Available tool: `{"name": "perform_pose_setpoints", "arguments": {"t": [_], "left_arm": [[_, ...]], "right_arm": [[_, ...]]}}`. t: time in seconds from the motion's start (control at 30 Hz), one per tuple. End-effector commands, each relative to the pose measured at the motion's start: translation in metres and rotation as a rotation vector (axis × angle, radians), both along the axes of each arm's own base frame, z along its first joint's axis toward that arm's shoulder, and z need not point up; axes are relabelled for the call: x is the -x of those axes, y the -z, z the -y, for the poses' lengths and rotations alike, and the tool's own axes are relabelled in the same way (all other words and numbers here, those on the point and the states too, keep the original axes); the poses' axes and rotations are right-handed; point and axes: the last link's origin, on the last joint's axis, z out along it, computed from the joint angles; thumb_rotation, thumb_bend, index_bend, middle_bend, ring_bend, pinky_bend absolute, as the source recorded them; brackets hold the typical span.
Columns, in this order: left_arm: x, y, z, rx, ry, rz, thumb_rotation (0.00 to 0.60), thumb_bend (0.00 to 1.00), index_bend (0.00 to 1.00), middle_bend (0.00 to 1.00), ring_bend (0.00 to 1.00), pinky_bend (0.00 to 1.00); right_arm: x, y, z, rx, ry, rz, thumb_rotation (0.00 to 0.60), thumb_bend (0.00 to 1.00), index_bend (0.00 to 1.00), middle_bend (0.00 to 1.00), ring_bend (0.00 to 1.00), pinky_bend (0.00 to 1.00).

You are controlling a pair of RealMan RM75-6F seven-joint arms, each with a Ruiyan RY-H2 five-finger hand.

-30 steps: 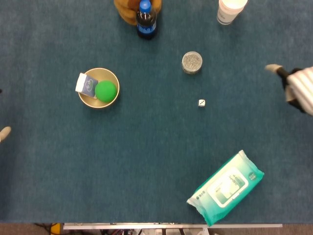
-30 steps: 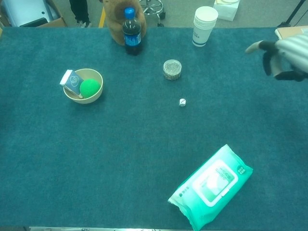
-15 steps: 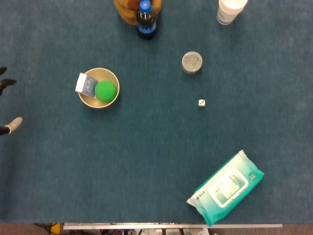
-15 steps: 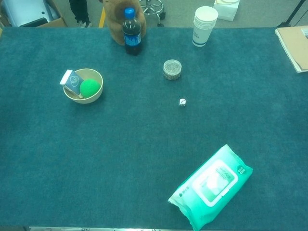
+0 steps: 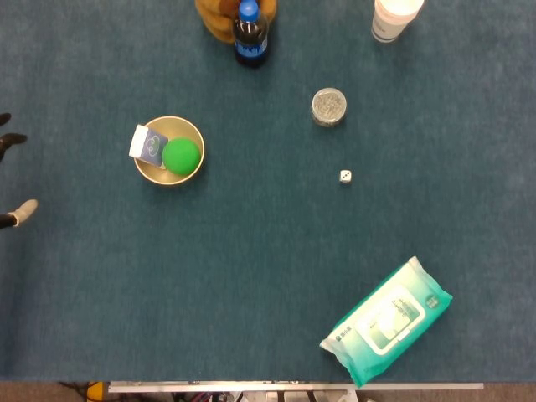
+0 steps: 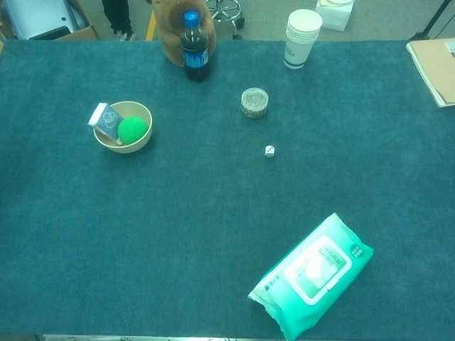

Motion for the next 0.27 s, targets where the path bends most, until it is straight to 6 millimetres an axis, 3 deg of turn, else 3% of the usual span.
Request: {"name": "perform_pose_setpoints", "arguments": {"t": [0.03, 0.27], "left_arm": [[0.002, 0.001, 0.001, 0.004, -0.018, 0.003, 0.600, 0.08, 0.24, 0.13, 0.17, 0.38], [0.005, 0.004, 0.004, 0.007, -0.043, 0.005, 0.600, 0.08, 0.24, 0.13, 0.17, 0.38]], "right_arm": [[0.000, 0.000, 0.006, -0.011, 0.001, 0.009, 0.600, 0.54, 0.35, 0.31, 0.25, 0.42], [0.002, 0.004, 0.016, -0.051, -0.003, 0.018, 0.600, 0.54, 0.37, 0.31, 0.25, 0.42]]}}
